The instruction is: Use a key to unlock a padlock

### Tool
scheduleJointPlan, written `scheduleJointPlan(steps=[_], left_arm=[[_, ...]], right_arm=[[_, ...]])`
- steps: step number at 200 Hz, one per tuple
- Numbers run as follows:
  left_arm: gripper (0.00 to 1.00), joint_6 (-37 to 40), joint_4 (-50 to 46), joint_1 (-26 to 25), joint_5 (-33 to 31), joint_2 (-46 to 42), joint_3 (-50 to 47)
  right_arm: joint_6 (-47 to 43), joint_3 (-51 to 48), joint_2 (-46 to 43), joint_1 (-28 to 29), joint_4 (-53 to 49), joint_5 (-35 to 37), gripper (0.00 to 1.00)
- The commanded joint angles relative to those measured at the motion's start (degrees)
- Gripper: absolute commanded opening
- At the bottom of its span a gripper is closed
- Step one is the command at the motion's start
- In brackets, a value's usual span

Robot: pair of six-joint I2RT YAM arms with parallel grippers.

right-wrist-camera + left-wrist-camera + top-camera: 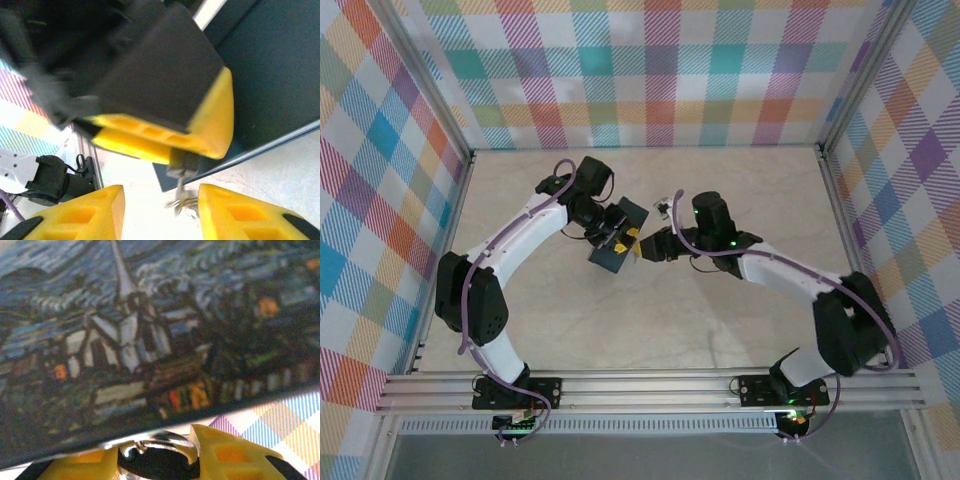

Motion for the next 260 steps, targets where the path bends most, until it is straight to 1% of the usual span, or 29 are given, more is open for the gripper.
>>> scheduleJointPlan(steps=[1,13,24,37,47,58,75,86,100,112,130,164,220,246,260], left_arm=[[0.05,-1.21,-2.22,0.96,0.47,-2.83,0.51],[0.05,-1.64,-1.92,0.81,0.31,-3.02,0.25],[0.05,-1.84,-1.58,0.81,0.4,-3.04,0.06],[0.05,-1.67,-1.68,0.75,0.55,-2.95,0.3],[0.05,-1.52,-1.66,0.64,0.76,-2.86,0.31],[0.05,-1.25,-1.96,0.63,0.97,-2.73,0.36],[0.05,-0.82,-2.5,0.56,1.2,-2.48,0.8],[0.05,-0.29,-2.74,0.68,2.15,-1.88,1.38],[0.05,0.71,-4.08,0.56,2.57,-0.86,2.59],[0.05,1.21,-4.49,0.59,2.42,-0.57,3.17],[0.05,1.17,-4.58,0.57,2.42,-0.32,3.38],[0.05,1.29,-5.14,0.55,3.01,0.63,4.39],[0.05,1.45,-5.23,0.64,3.32,0.53,4.9],[0.05,1.4,-5.07,0.68,3.36,0.51,4.94],[0.05,1.4,-4.94,0.63,3.45,0.32,4.63]], right_arm=[[-9.76,-2.87,-7.03,-1.82,-6.49,5.14,0.48],[-13.2,-3.61,-9.32,-1.92,-8.22,8.14,0.49],[-15.99,-4.61,-10.64,-1.92,-7.42,9.64,0.48],[-20.22,-7.11,-11.56,-0.85,-1.57,12.44,0.43],[-27.06,-10.55,-11.98,0.74,4.8,13.33,0.41],[-32.56,-12.09,-11.09,2.22,10.44,15.64,0.41],[-39.45,-8.76,-8.13,4.03,8.29,18.31,0.37],[-44.59,-8.08,-6.74,6.32,9.33,22.85,0.37],[-48.94,-8.57,-5.27,8.55,14.25,28.91,0.37],[-52.05,-9.18,-4.49,9.81,17.53,31.86,0.37],[-55.61,-9.75,-3.83,11.24,20.9,35.09,0.36],[-61.14,-10.03,-2.56,14.18,23.9,37.87,0.35],[-64.01,-10.14,-1.57,15.68,26.39,38.46,0.33],[-64.94,-9.15,-1.0,16.18,26.11,39.05,0.29],[-64.58,-8.48,-0.75,16.25,25.09,38.87,0.25]])
